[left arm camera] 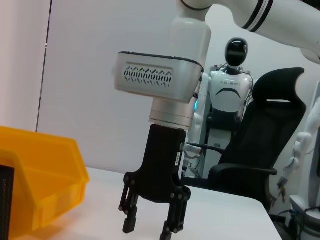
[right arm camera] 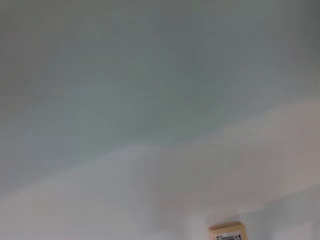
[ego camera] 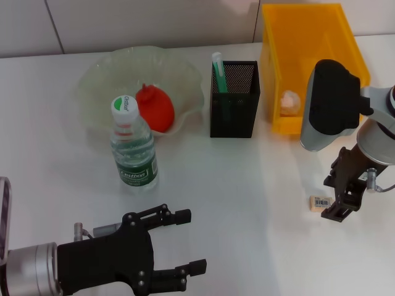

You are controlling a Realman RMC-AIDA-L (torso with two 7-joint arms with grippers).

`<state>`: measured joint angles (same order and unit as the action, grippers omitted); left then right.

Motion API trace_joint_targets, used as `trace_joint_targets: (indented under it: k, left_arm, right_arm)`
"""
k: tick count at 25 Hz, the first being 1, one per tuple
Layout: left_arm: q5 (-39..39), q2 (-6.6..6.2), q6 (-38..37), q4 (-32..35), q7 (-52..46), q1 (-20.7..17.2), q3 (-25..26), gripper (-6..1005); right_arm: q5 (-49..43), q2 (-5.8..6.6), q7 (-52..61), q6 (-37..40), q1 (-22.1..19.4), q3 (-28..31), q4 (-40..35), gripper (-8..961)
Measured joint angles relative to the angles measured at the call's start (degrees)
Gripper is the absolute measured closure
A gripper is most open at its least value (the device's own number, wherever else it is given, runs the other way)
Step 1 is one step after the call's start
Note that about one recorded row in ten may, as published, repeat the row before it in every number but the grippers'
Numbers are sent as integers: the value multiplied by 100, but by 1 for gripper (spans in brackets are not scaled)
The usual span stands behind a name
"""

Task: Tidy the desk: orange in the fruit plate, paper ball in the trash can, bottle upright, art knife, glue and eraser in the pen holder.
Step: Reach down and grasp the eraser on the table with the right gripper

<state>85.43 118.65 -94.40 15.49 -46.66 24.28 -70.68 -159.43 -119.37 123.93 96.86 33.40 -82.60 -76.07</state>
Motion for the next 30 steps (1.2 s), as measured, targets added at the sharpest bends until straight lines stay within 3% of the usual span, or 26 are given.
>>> trace_joint_targets:
  k: [9,26,30]
  left_arm:
    - [0,0,1,-8,0,-2,2,186]
    - [0,7,27,-13,0,-2,-1,185]
    - [0,9,29,-19,0,1,-6,185]
  right_arm:
    - [1,-6,62,-239,24,-84,233,375]
    - [59,-9,70,-419,144,-212,567,439]
    - [66,-6,50,-460,157,-169,598,550]
